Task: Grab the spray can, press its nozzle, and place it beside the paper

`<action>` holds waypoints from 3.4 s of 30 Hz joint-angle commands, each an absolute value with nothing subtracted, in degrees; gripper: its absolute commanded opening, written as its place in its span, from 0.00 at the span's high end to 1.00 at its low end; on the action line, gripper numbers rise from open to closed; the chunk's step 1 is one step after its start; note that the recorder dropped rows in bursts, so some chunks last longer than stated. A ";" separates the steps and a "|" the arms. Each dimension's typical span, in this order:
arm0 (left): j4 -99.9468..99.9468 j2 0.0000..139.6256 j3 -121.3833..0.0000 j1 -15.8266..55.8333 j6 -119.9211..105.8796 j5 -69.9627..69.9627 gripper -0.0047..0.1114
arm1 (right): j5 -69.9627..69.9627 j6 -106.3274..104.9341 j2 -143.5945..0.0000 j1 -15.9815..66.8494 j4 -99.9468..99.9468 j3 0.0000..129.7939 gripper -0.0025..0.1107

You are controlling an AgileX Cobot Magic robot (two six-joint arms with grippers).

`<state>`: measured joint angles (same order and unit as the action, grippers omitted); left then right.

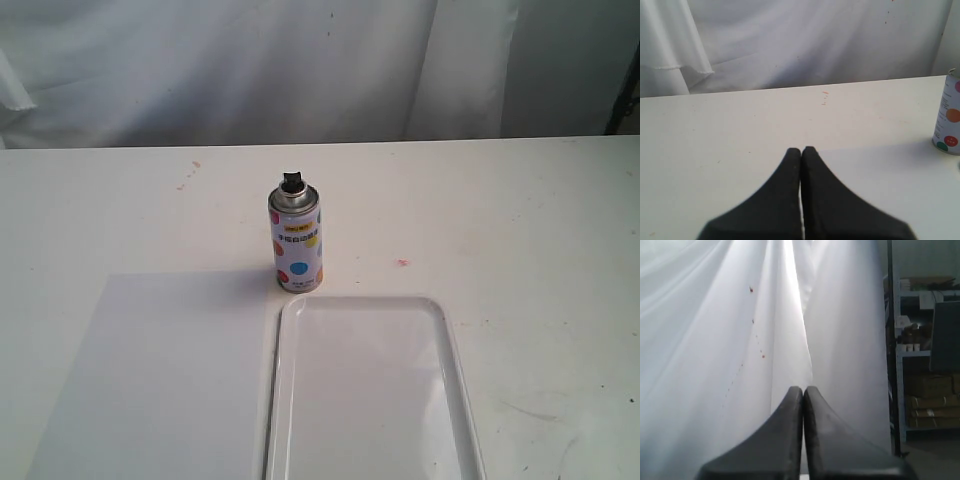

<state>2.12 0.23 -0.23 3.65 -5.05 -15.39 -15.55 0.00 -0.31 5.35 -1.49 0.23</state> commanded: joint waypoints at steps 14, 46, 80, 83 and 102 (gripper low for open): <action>2.23 0.00 0.00 3.98 -4.87 -15.23 0.96 | -2.47 2.16 -16.29 5.06 -1.37 21.96 0.98; 2.23 0.00 0.00 3.98 -4.87 -15.23 0.96 | -30.78 3.46 -73.97 19.39 4.95 31.13 0.98; 2.23 0.00 0.00 3.98 -4.87 -15.23 0.96 | -46.74 12.72 -100.82 21.68 14.64 32.22 0.98; 2.23 0.00 0.00 3.98 -4.87 -15.23 0.96 | -47.10 12.82 -101.25 21.68 20.86 35.27 0.98; 2.23 0.00 0.00 3.98 -4.87 -15.23 0.96 | -53.00 23.92 -112.81 21.68 42.42 45.59 0.31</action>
